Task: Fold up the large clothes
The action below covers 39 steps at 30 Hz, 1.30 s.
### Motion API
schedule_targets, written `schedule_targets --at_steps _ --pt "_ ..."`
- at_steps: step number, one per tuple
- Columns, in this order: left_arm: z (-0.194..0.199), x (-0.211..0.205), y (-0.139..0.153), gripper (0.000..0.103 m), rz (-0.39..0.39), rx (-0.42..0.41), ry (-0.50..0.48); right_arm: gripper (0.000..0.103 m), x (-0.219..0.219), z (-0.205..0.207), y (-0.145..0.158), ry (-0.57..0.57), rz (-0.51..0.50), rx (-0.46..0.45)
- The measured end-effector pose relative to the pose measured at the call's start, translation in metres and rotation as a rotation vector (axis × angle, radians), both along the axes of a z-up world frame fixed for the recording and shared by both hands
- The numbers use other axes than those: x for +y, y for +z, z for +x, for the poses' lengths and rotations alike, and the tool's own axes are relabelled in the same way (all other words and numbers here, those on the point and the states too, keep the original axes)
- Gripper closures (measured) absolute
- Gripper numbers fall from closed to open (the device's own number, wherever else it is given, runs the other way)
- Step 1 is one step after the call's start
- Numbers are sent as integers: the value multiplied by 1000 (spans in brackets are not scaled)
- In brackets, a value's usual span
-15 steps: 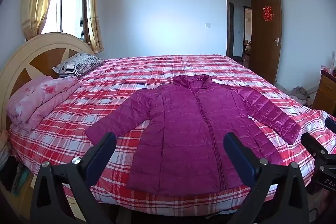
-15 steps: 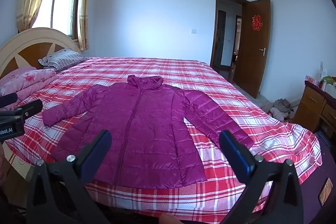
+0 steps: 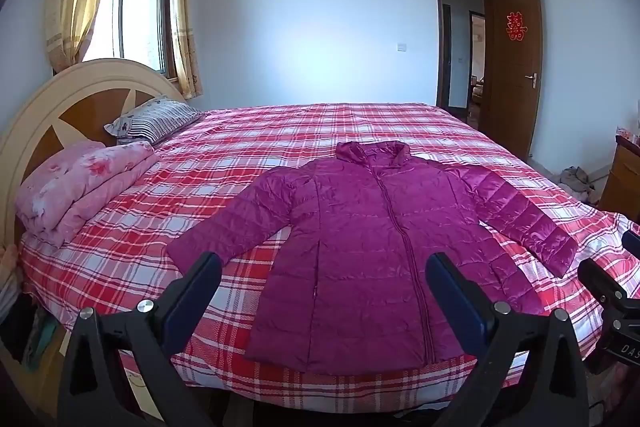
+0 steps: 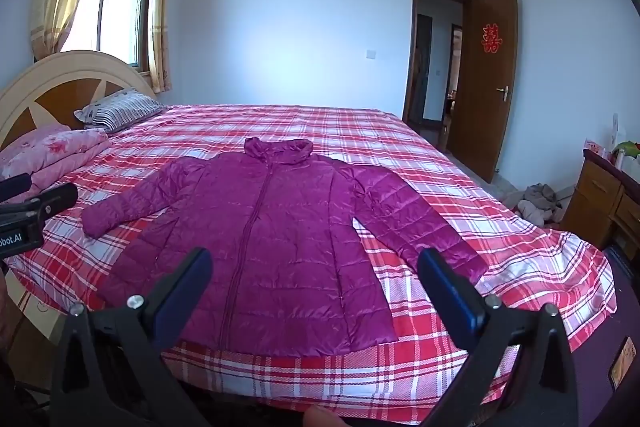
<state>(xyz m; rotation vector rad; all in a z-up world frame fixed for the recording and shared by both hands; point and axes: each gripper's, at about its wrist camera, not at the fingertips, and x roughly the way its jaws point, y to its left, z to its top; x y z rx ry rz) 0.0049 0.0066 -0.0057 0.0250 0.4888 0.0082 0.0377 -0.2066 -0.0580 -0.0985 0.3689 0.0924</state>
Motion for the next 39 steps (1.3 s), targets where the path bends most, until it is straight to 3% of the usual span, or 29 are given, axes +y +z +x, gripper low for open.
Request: schedule_targets --at_steps 39 --pt "5 5 -2 1 -2 10 24 0 -3 4 0 5 6 18"
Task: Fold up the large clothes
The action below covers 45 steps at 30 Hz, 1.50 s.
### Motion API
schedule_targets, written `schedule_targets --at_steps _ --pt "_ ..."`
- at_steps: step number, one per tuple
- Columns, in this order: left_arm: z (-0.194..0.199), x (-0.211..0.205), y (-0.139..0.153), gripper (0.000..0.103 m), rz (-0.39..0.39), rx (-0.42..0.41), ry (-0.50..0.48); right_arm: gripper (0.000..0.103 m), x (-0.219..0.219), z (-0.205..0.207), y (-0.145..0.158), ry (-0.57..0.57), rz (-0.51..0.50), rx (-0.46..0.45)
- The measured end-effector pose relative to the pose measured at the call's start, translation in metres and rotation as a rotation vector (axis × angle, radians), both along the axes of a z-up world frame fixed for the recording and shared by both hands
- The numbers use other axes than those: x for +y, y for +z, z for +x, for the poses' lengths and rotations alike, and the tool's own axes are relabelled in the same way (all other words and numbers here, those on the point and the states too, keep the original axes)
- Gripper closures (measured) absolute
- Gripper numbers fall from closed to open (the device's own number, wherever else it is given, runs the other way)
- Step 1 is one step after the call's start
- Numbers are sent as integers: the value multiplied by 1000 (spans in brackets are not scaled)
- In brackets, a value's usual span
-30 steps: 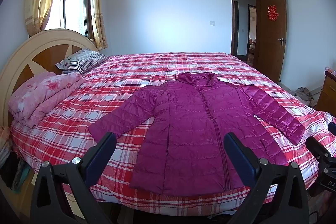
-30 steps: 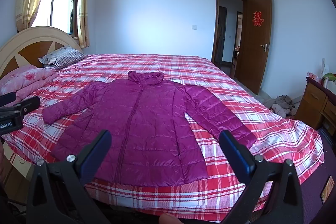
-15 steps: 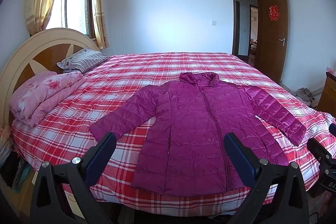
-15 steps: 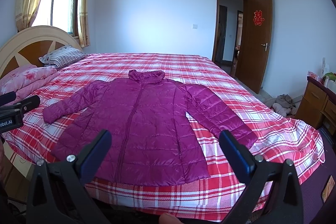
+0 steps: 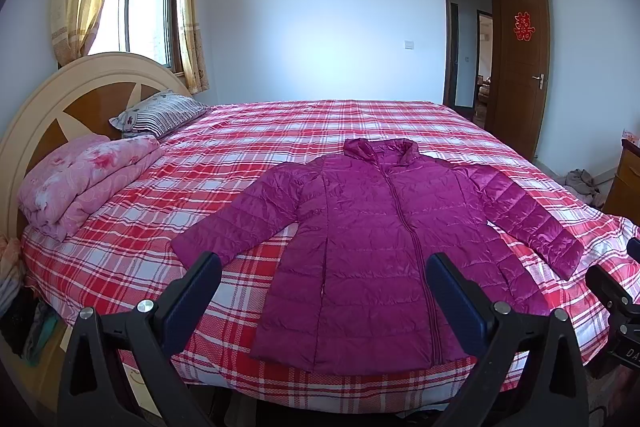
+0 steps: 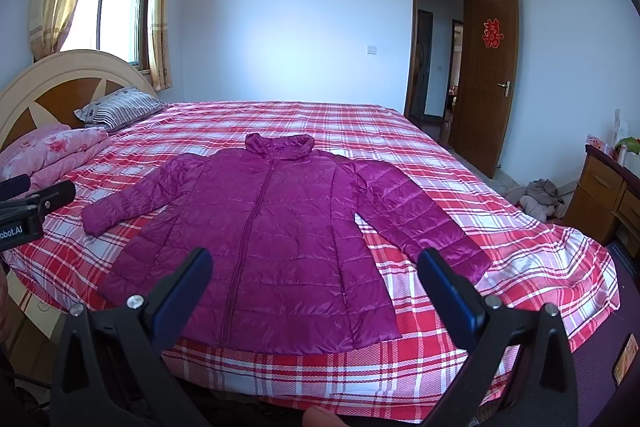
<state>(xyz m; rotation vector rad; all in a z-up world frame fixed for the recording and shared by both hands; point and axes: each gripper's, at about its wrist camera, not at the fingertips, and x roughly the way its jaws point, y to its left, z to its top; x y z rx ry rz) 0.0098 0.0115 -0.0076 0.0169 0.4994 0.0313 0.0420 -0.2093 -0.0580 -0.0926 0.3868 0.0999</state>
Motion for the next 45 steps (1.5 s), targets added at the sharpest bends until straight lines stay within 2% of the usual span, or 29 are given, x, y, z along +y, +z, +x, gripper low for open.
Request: schedule_targets --at_steps 37,40,43,45 --pt "6 2 -2 1 0 6 13 0 1 2 -2 -3 7 4" --pt "12 2 -4 1 -15 5 -4 0 -3 7 -4 2 35 9" --pt "23 -2 -8 1 -2 2 -16 0 -16 13 -5 4 108 1" --pt "34 -6 -13 1 0 6 -24 0 -31 21 -8 -4 195 -5"
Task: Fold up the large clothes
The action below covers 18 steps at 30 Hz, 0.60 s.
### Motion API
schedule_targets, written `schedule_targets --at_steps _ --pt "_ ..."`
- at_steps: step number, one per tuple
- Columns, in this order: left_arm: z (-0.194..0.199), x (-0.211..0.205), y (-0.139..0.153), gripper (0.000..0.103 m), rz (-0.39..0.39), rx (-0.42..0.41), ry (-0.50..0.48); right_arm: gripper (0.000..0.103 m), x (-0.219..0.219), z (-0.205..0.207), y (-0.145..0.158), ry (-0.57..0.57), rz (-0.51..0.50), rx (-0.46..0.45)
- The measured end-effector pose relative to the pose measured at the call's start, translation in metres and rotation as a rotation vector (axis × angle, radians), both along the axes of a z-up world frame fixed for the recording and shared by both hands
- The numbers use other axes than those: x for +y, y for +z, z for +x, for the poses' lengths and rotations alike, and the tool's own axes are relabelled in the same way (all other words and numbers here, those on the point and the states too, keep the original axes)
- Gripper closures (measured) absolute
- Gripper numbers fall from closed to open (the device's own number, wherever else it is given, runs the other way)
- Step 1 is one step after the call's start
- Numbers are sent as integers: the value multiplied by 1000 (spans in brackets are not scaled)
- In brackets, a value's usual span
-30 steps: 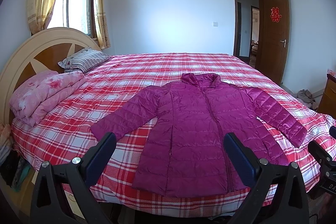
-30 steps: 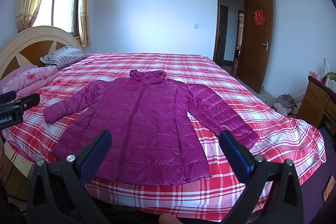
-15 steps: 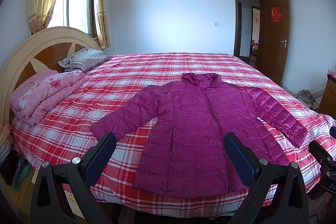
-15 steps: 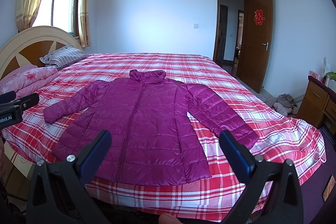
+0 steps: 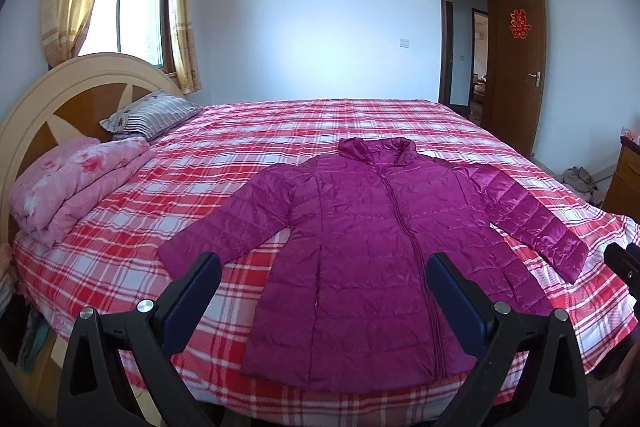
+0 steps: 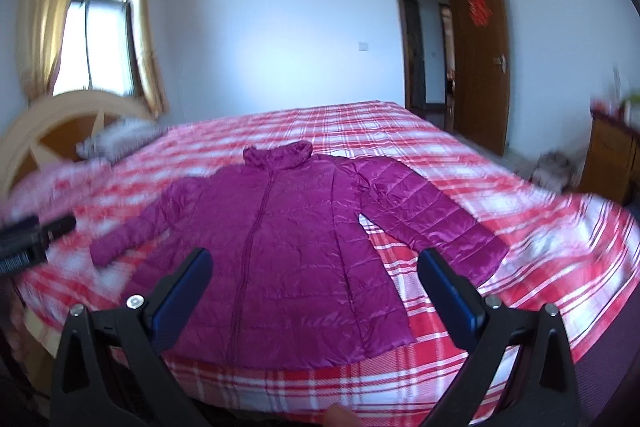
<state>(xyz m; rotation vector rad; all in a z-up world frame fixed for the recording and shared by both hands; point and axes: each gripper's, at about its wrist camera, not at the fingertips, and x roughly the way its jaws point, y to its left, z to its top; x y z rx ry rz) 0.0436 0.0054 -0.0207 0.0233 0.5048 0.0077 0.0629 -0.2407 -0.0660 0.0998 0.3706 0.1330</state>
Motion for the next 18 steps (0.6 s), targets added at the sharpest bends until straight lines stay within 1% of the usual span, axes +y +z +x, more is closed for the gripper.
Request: schedule_targets --at_steps 1,2,4,5,6,9,10,11,13,14,17,18 --pt "8 -2 -3 1 -1 8 -5 0 -7 3 -2 -3 37 0" --pt "14 -4 -7 1 -4 10 -10 0 -16 12 -7 -17 56 31" --pt "30 -8 -16 1 -4 22 -11 0 -24 26 -15 -34 36 85" --pt "38 -9 -21 1 -6 31 -14 0 -31 36 -22 -65 14 122" --pt "48 -11 -27 1 -6 38 -16 0 -39 43 -27 -86 12 146" --pt "73 -14 -47 1 -7 55 -4 0 -81 68 -50 -136 65 211" --pt "81 -14 -55 1 0 53 10 0 -104 80 -61 -191 99 254" --pt "89 -14 -63 1 8 56 23 0 -120 87 -68 -227 131 276" --pt "107 -11 -81 1 11 82 47 7 -155 100 -82 -301 177 317" --pt "116 -9 -89 1 3 103 59 9 -173 109 -91 -353 183 345" --pt "132 -8 -107 1 -10 140 77 14 -204 131 -108 -440 169 405" --pt "136 -8 -111 1 -12 143 77 17 -210 136 -112 -449 169 418"
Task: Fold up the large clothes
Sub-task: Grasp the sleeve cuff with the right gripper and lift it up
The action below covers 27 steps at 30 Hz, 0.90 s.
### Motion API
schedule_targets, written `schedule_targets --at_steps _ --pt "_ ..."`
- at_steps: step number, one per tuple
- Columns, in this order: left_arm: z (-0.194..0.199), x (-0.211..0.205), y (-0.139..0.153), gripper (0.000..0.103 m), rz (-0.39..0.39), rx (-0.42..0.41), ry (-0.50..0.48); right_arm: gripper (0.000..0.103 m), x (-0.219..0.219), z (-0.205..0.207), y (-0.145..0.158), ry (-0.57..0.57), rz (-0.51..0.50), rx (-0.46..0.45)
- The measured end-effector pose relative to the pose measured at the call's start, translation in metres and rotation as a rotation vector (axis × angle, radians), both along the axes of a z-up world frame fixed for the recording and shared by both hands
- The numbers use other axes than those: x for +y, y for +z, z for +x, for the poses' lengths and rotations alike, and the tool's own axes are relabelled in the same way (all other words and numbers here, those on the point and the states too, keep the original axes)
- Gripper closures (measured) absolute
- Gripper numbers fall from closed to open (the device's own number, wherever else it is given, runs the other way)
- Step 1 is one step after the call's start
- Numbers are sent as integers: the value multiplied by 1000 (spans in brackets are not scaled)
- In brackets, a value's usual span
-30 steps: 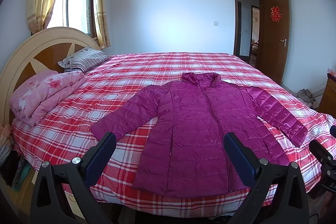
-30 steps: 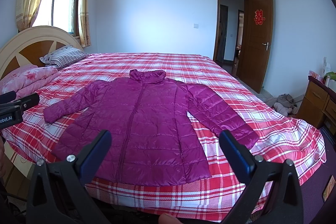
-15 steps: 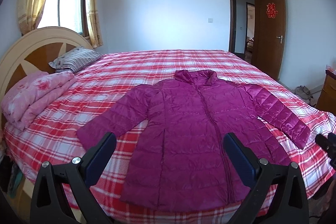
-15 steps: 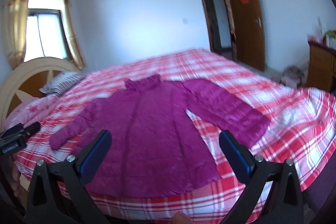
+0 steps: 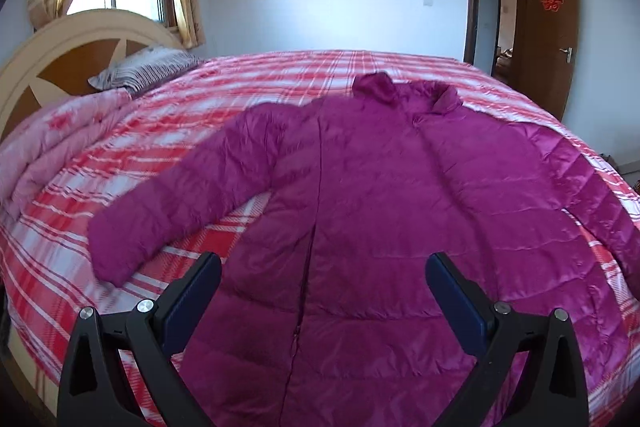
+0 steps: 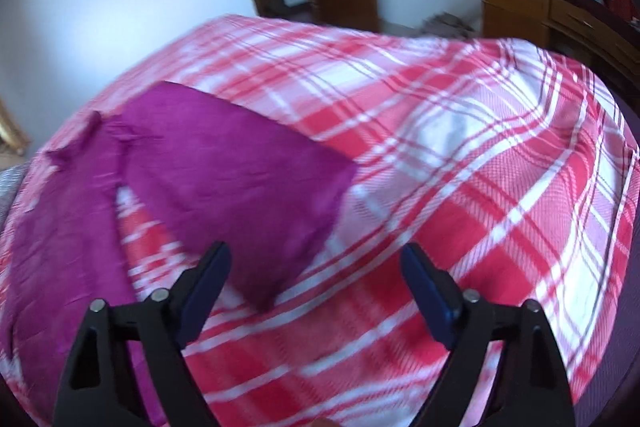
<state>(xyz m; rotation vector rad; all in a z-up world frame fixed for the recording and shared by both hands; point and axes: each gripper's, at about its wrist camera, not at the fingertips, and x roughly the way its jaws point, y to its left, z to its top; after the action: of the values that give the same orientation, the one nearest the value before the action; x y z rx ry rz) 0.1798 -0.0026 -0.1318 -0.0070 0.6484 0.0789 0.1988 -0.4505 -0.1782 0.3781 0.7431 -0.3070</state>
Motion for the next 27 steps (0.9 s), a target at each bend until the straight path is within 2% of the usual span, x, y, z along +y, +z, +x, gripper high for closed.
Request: schedule_targets --at_steps 2,5,6,7,9,10,13,17,19,22,27 --pt "7 -3 -7 1 12 2 -1 18 -4 14 -8 4 -9 31" --pt "20 -11 -17 1 27 30 -12 29 3 29 -14 21 -36 52" --pt "23 -12 -18 1 25 37 -16 38 10 33 -14 43 -64 49" --pt "26 -13 -19 1 29 41 -18 58 14 37 -14 79 -78 42" --pt "32 -16 -21 1 43 47 -23 74 18 46 -13 111 -87 40" --pt "34 -16 -22 1 45 51 -23 85 17 48 -6 123 -104 31" --pt "39 -12 -27 1 40 66 -11 89 3 52 17 96 -174 -10" --pt "46 -7 -35 1 24 91 -5 90 -37 66 58 5 -255 -60" --pt "48 -5 -38 1 17 96 -11 91 -42 77 77 -4 -309 -73" --pt "49 -4 -38 1 3 99 -18 92 -30 90 101 6 -370 -105" --pt "49 -4 -28 1 -15 84 -40 92 41 91 156 117 -528 -247"
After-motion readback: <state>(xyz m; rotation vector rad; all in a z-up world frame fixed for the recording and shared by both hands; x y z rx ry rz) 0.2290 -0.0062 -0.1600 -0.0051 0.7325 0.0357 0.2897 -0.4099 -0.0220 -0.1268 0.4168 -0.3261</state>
